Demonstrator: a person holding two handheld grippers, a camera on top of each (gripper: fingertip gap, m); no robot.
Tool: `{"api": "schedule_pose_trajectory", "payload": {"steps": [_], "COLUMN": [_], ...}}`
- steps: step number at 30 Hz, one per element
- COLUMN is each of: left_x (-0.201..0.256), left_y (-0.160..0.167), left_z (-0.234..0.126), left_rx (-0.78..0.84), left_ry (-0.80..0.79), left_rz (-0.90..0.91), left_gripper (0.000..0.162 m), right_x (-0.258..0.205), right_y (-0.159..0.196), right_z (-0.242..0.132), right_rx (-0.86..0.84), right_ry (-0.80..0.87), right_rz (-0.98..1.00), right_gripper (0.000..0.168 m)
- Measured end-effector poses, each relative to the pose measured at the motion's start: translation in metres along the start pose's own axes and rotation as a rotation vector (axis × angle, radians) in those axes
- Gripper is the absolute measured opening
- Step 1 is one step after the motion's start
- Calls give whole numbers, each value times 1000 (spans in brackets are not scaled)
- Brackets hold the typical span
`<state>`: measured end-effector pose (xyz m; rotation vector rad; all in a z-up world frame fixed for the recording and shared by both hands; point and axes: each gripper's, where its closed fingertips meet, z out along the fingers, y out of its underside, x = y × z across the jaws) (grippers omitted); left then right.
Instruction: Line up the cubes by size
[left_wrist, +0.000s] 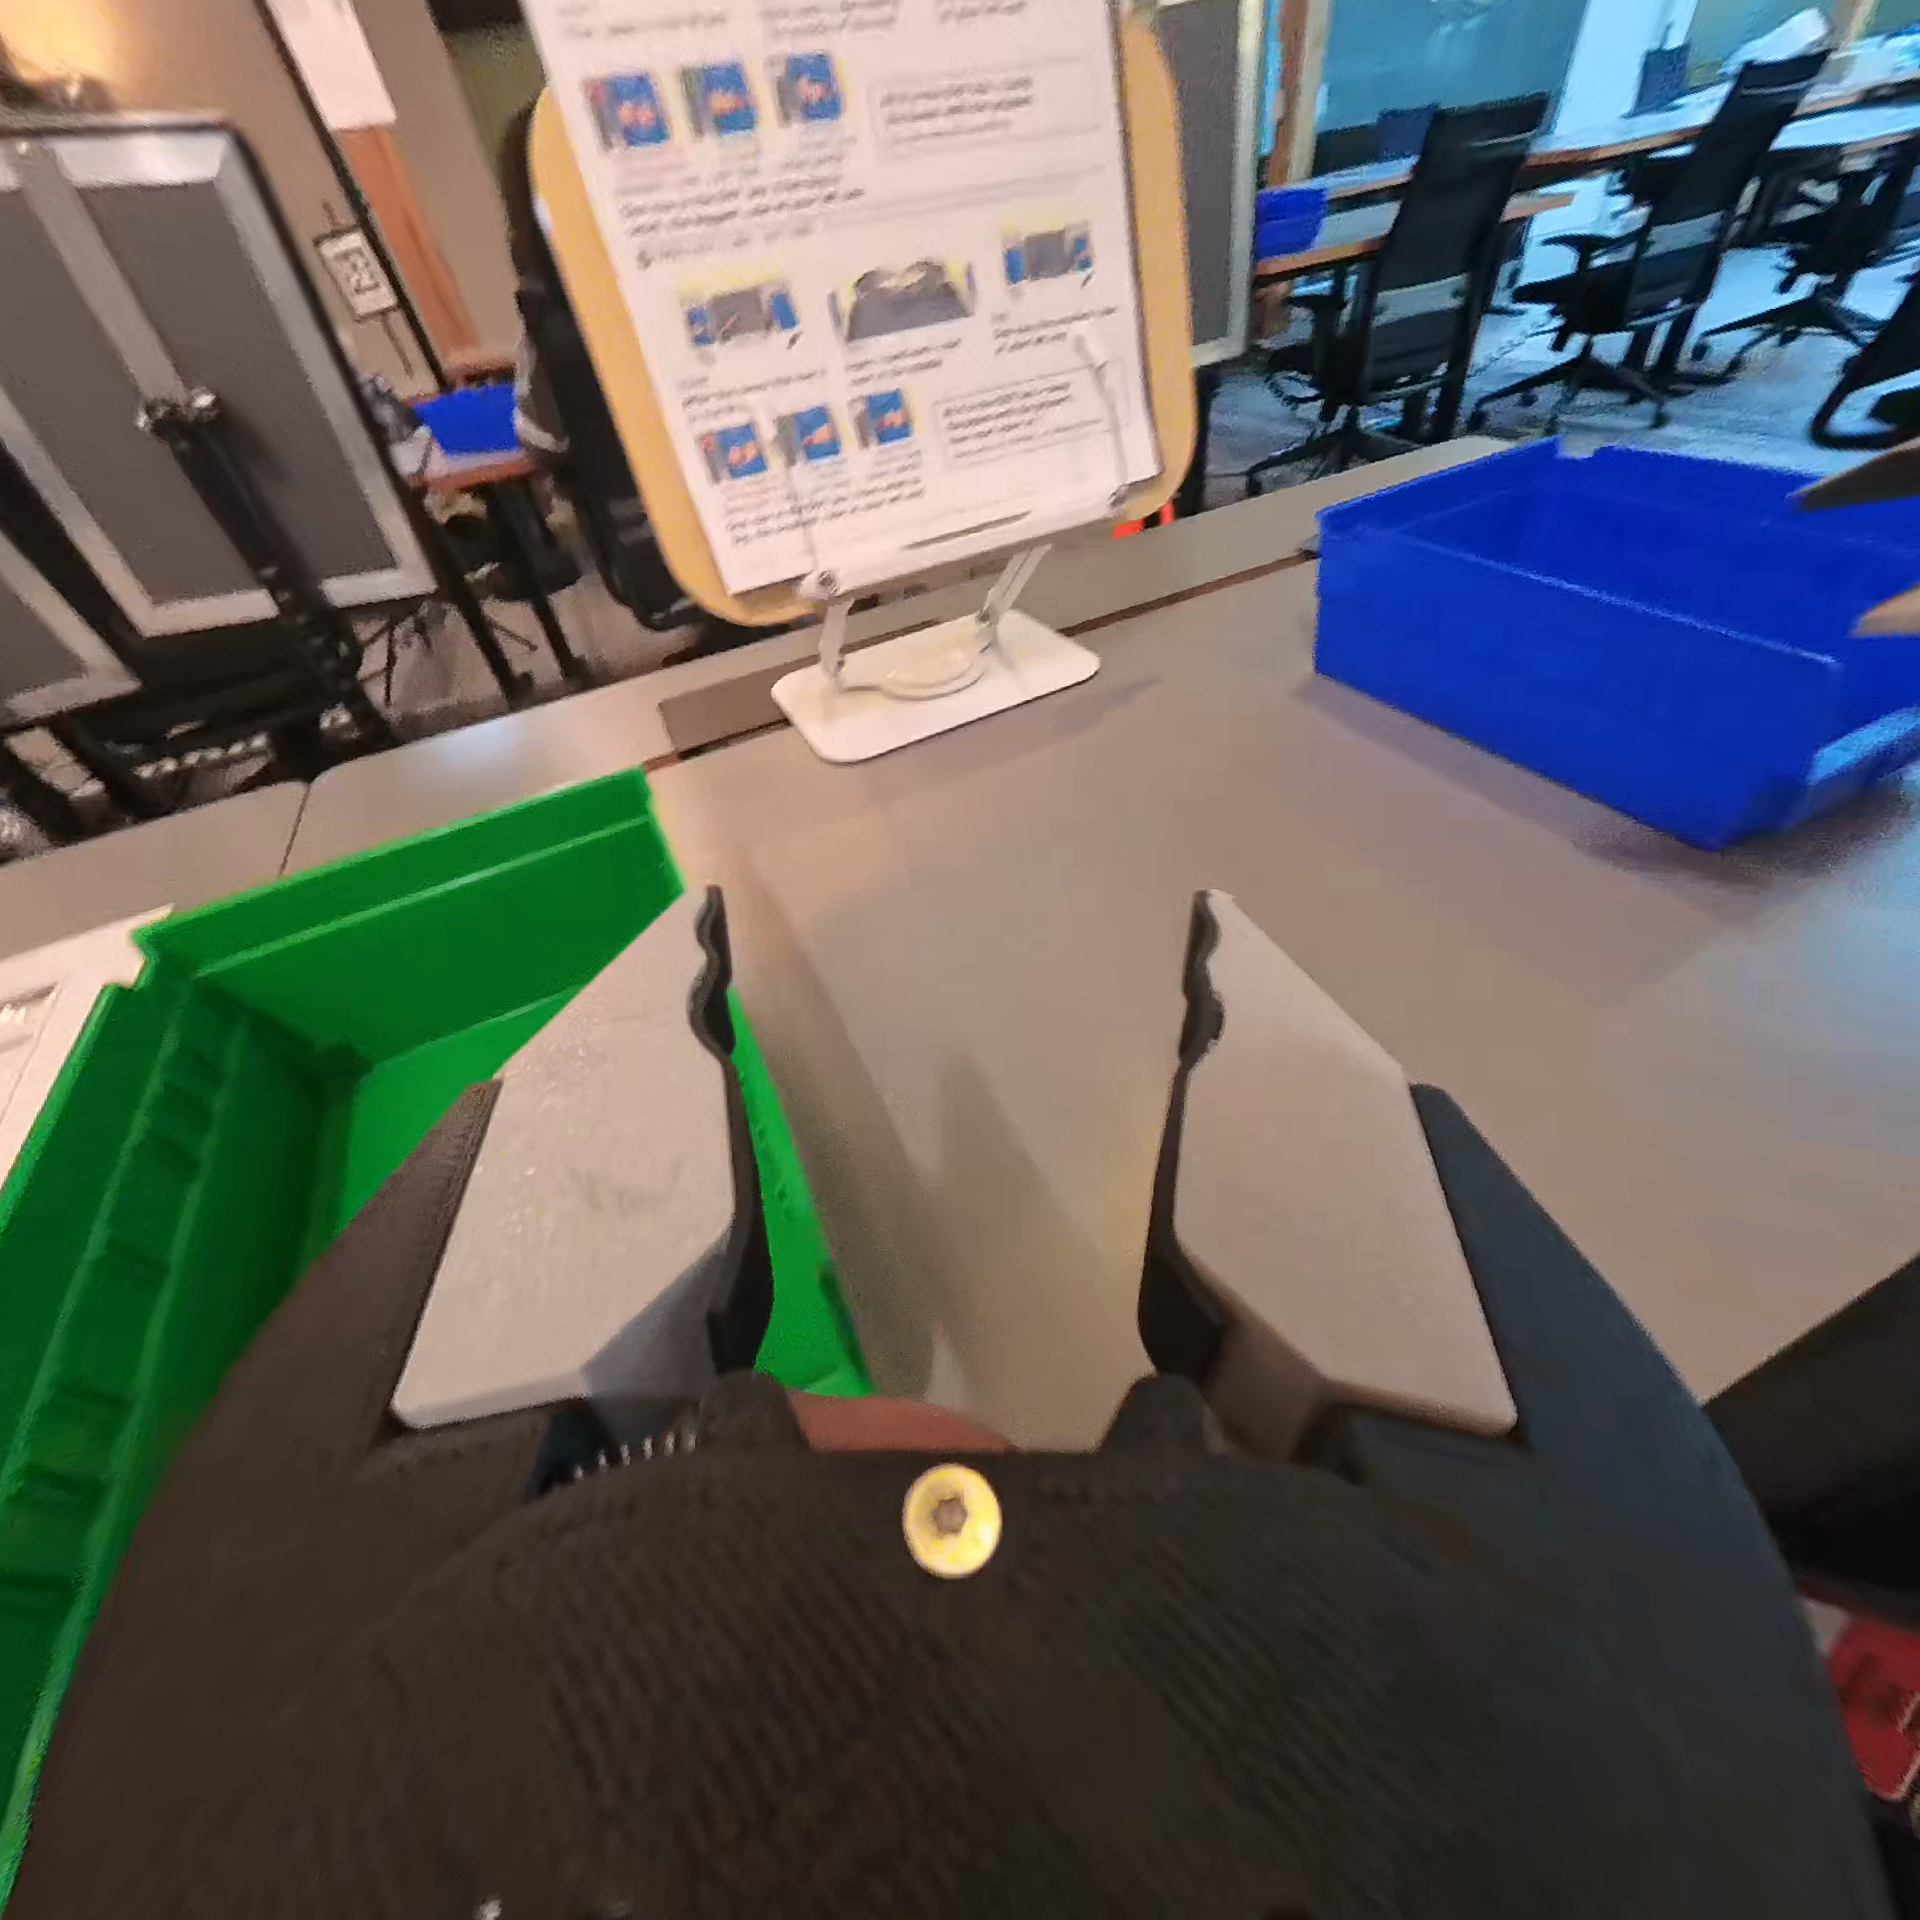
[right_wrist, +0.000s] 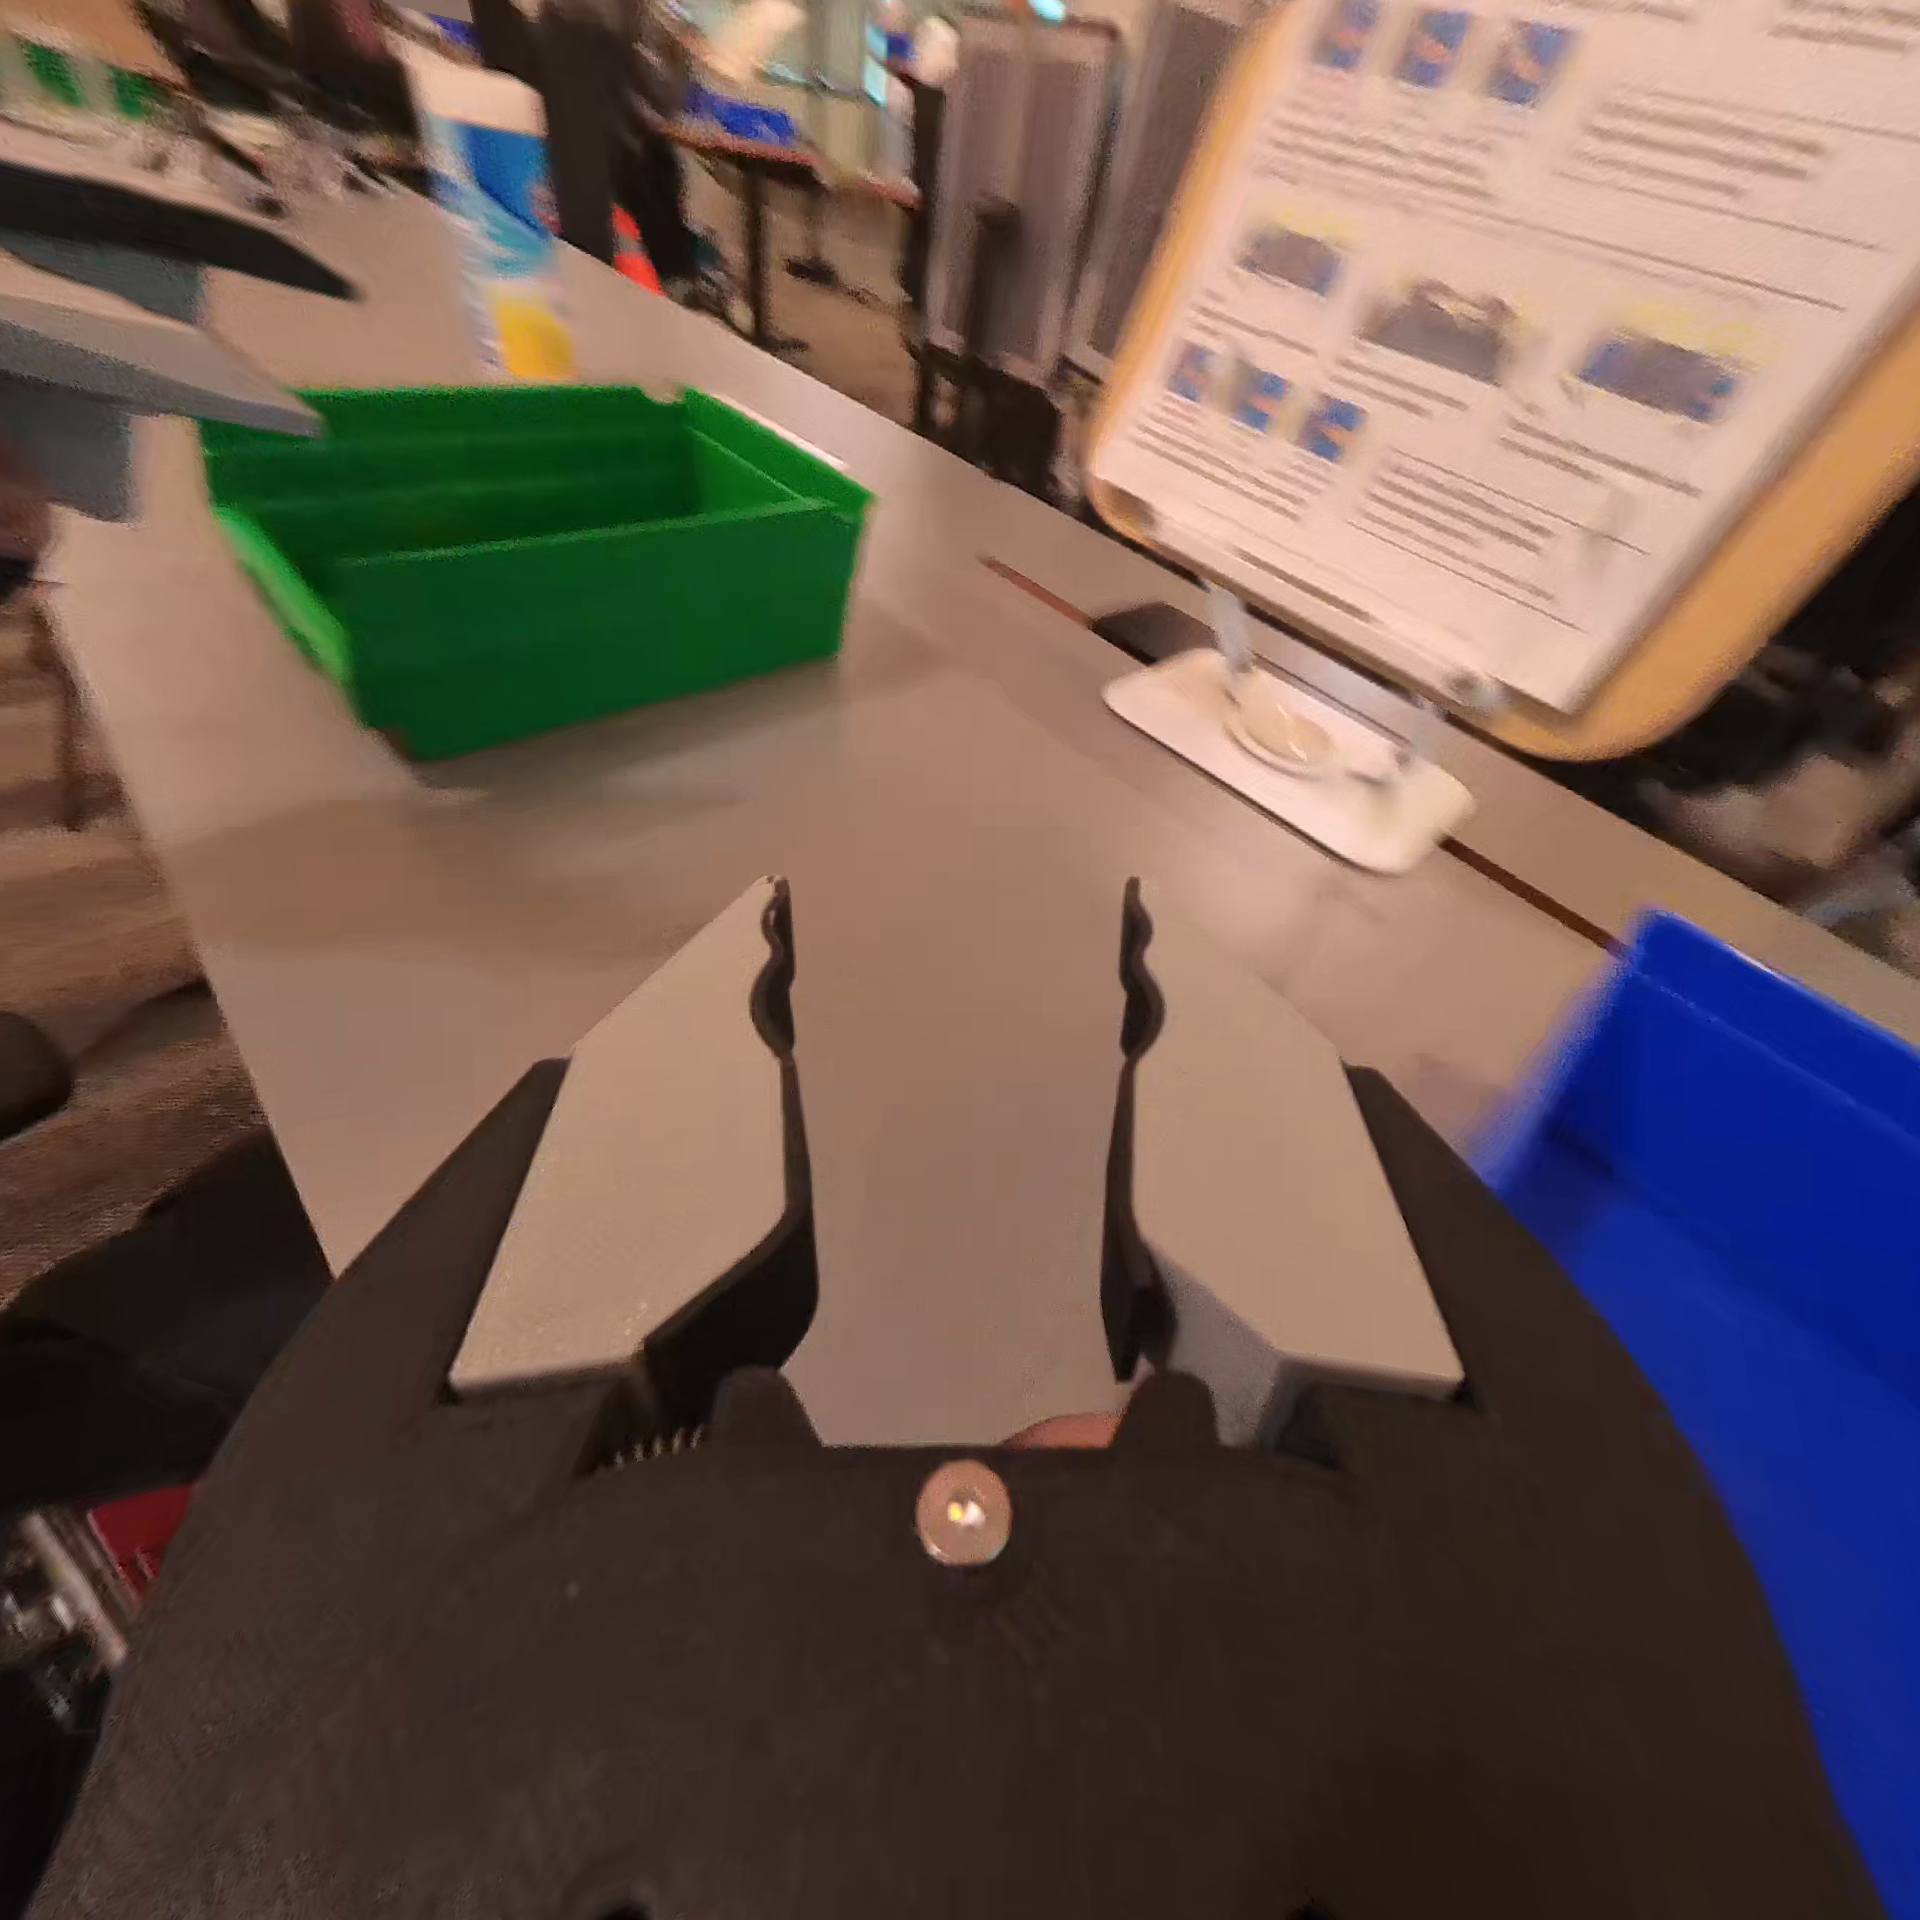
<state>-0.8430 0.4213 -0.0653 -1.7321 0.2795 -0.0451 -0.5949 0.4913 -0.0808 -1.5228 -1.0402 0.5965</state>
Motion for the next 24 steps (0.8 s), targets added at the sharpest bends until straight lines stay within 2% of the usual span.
{"api": "schedule_pose_trajectory", "payload": {"steps": [2,4,7,12,16,19,24], "left_x": [12,18,11,-18,-16,0,14], "left_y": [-9,-10,-4,-1,-4,-5,-3], "left_z": [8,16,24,24,28,34,37], "left_rx": [18,20,3,1,27,25,16], "left_ry": [22,27,-3,-85,-63,-29,-2], "left_rz": [25,29,31,21,2,41,76], "left_gripper": [87,87,87,86,74,74,74], "right_x": [-16,-21,-18,-5,6,10,22], "right_y": [6,11,10,4,6,22,28], "right_z": [33,67,104,150,170,172,165], "right_rx": [10,36,114,138,173,128,149], "right_ry": [-32,-30,-22,-46,-2,10,-22], "right_rz": [-24,-14,-5,61,-34,-81,91], "right_gripper": [68,86,77,82,70,71,71]}}
